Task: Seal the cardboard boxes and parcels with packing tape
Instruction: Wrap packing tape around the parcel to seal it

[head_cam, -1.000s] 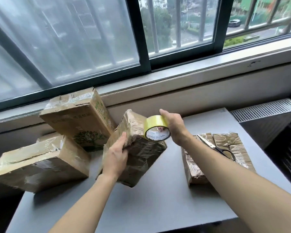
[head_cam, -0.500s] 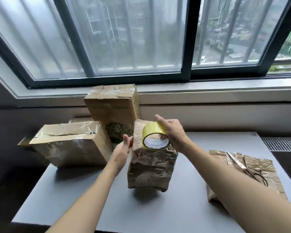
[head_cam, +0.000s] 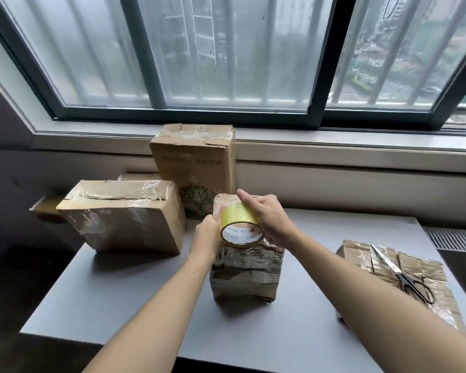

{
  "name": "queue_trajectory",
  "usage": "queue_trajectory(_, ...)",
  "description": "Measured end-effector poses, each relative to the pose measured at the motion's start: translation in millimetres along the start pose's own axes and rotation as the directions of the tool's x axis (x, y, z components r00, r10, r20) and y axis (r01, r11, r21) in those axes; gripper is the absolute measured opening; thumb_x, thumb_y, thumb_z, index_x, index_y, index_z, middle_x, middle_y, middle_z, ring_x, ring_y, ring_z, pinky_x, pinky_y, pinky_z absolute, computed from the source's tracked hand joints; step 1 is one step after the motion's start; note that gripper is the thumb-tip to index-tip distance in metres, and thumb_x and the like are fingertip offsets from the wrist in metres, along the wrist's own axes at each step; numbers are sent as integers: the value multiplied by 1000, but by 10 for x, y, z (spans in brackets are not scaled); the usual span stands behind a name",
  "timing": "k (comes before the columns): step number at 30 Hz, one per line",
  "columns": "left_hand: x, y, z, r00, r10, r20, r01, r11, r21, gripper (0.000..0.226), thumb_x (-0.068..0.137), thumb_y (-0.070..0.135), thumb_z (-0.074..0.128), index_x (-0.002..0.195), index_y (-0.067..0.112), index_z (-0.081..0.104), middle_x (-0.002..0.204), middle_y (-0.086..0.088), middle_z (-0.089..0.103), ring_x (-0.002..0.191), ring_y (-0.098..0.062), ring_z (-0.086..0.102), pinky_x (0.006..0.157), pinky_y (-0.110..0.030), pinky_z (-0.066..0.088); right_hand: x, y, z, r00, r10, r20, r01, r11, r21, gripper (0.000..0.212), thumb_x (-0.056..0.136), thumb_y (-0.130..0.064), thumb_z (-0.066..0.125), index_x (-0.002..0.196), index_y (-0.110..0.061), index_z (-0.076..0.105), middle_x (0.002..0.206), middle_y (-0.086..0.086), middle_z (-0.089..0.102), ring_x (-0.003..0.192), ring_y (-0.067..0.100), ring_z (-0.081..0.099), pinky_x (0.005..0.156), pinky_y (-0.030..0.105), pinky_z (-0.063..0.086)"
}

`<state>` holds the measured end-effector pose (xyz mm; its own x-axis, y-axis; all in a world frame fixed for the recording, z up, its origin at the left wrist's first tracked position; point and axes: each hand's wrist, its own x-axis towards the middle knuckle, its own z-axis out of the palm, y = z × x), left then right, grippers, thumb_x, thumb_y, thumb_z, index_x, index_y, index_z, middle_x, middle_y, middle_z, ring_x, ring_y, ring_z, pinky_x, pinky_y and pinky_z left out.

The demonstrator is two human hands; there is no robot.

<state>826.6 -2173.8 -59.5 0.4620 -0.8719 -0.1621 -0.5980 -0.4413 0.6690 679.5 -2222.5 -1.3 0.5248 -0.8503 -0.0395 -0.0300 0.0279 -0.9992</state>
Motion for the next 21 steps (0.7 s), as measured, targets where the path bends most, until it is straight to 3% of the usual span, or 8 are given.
queue_trajectory(2,-14,10,10,998,-53,-25,52,998,-30,55,99,59,32,113,13,60,112,-12,66,104,-34,59,86,-40,49,44,-143,-38,999,-38,-1,36,976,-215,57,98,-39,62,47,-17,45,51,0,35,45,12,30,45,25,24)
queue_trajectory(4,-23,22,21,994,-91,-62,90,996,-27,71,99,65,21,120,8,58,121,-17,63,114,-38,56,90,-42,43,62,-271,-156,997,-77,14,75,894,-442,64,98,-40,60,45,-22,29,50,-1,23,45,13,19,45,29,18)
queue_trajectory(8,-71,105,3,992,-78,-104,88,992,93,70,101,62,16,122,7,54,121,-18,61,112,-37,56,86,-41,41,21,-317,-553,998,-60,34,67,740,-669,62,98,-39,56,48,-20,26,46,-5,23,45,14,20,48,31,22)
queue_trajectory(10,-106,184,-2,991,-70,-116,89,982,168,63,102,58,17,127,7,47,124,-18,59,113,-37,55,85,-43,41,-11,-260,-636,998,-64,2,51,783,-620,59,98,-36,57,49,-20,28,48,-2,26,45,14,21,48,31,21)
queue_trajectory(12,-106,264,-33,986,-21,-165,69,955,289,54,105,47,23,139,8,38,143,-20,44,128,-37,45,97,-47,39,-35,-225,-624,997,-78,-11,58,826,-561,58,98,-34,57,49,-20,31,49,0,28,45,13,22,47,30,21)
queue_trajectory(15,-1,413,-33,962,202,-186,-122,922,367,48,105,23,32,151,8,28,161,-15,14,147,-31,19,114,-46,26,-69,-183,-594,995,-94,-31,68,874,-482,57,98,-31,58,49,-20,31,51,2,26,46,14,21,47,29,19)
queue_trajectory(18,103,576,125,920,383,-82,-347,894,285,46,106,24,33,149,6,38,159,-12,29,148,-23,22,119,-37,18,-116,-86,-651,994,-71,-77,44,951,-306,54,95,-37,61,53,-13,36,59,5,24,53,17,20,50,32,16)
queue_trajectory(21,127,615,296,913,399,-81,-377,904,203,41,107,31,34,135,10,56,150,-12,46,144,-20,32,118,-31,15,-205,54,-717,987,27,-157,-37,998,-56,52,86,-50,65,61,-8,49,63,5,33,55,16,28,51,31,20)
